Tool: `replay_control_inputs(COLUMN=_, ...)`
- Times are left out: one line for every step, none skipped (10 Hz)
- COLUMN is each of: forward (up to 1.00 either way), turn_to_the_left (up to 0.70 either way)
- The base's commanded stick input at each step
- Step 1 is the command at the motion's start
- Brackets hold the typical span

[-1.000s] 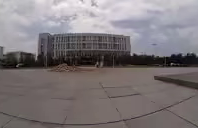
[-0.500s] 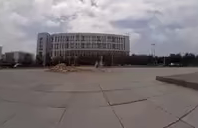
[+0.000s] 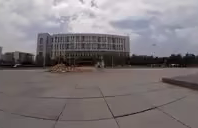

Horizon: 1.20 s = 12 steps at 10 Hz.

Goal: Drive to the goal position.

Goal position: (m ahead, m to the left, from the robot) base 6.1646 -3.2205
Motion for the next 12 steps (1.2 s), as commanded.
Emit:
replay_control_inputs(forward=0.7, turn_to_the_left=0.0)
replay_control_inputs(forward=0.7, turn_to_the_left=0.0)
replay_control_inputs(forward=0.7, turn_to_the_left=0.0)
replay_control_inputs(forward=0.7, turn_to_the_left=0.0)
replay_control_inputs(forward=0.7, turn_to_the_left=0.0)
replay_control_inputs(forward=0.7, turn_to_the_left=0.0)
replay_control_inputs(forward=0.7, turn_to_the_left=0.0)
replay_control_inputs(forward=0.7, turn_to_the_left=0.0)
replay_control_inputs(forward=0.7, turn_to_the_left=0.0)
replay_control_inputs(forward=0.7, turn_to_the_left=0.0)
replay_control_inputs(forward=0.7, turn_to_the_left=0.0)
replay_control_inputs(forward=0.7, turn_to_the_left=0.0)
